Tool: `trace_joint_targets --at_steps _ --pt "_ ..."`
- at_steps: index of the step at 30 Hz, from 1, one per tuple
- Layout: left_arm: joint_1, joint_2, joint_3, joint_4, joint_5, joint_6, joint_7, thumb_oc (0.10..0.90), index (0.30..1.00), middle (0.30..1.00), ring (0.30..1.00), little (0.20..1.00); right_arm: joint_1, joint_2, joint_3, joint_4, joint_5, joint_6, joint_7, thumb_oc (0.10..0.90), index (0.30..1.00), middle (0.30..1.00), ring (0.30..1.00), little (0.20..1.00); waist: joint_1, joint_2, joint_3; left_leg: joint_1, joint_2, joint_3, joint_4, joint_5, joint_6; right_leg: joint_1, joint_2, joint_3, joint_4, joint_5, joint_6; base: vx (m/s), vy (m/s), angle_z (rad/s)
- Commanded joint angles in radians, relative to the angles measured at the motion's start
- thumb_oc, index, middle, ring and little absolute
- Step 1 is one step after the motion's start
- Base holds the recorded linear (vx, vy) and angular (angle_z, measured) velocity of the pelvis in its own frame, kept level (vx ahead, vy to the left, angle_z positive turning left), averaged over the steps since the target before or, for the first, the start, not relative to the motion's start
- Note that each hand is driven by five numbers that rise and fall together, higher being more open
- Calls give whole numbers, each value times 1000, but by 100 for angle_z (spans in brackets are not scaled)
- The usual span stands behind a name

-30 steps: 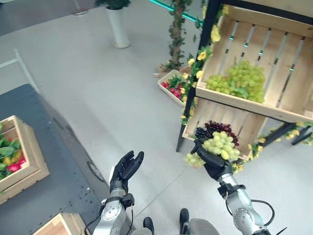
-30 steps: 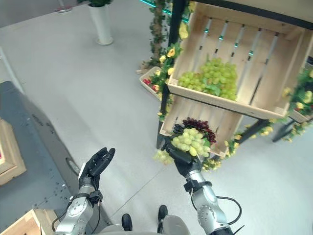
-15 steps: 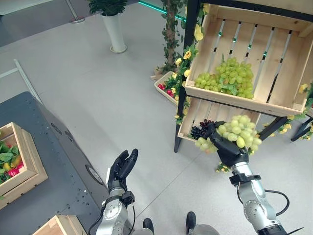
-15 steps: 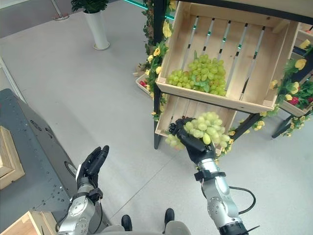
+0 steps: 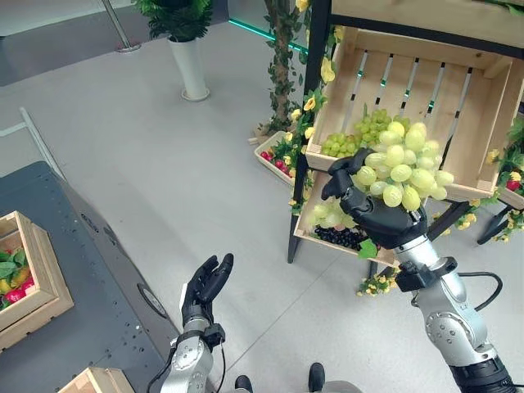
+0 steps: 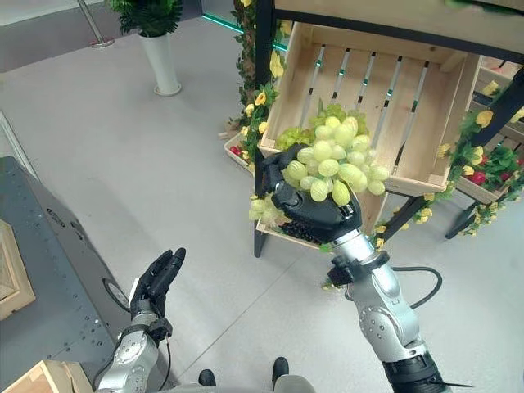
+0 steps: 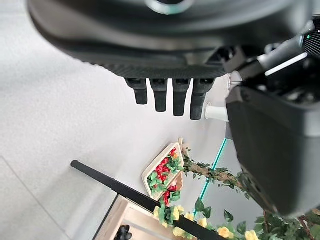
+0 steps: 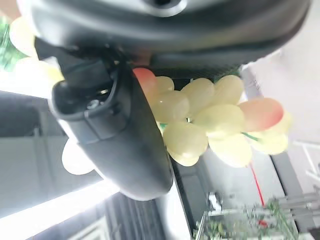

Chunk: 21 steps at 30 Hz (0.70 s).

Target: Pick up the fruits from the basket on one side to the basket on the other side

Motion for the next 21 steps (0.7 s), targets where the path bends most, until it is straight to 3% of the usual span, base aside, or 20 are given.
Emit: trace_joint_targets --at_steps 1,4,6,10,14,21 --pt "-126 44 -39 12 44 -77 -32 800 900 900 900 900 -184 -14 -129 -75 47 -62 8 400 300 300 300 300 0 -26 -68 28 -50 -58 11 -175 23 46 -13 18 3 -92 11 0 0 0" --pt "-133 44 -48 23 43 -80 -38 800 900 900 900 900 -217 -32 -130 -60 37 -52 -35 400 300 300 300 300 2 -28 -71 32 -50 -60 12 -176 23 50 -13 18 3 -92 11 0 0 0" --pt "-141 54 -61 24 38 -76 -44 800 900 900 900 900 -291 -83 -146 34 42 -24 -110 400 300 300 300 300 10 -35 -80 39 -51 -66 11 -179 19 59 -12 13 3 -94 11 48 2 -1" --pt "-136 68 -65 7 36 -67 -52 800 900 900 900 900 -345 -147 -177 167 102 10 -159 400 300 300 300 300 21 -43 -88 43 -49 -72 8 -178 16 63 -10 4 3 -95 10 9 -1 0" --pt "-121 83 -75 -4 28 -69 -58 800 900 900 900 900 -403 -210 -198 361 175 32 -180 400 300 300 300 300 37 -52 -96 45 -47 -83 6 -176 13 70 -7 -10 3 -99 5 20 -23 5" --pt "-110 116 -112 1 3 -77 -68 800 900 900 900 900 -572 -368 -169 737 288 134 -180 400 300 300 300 300 78 -63 -103 48 -43 -101 2 -168 2 84 -1 -41 3 -103 -7 13 -23 5"
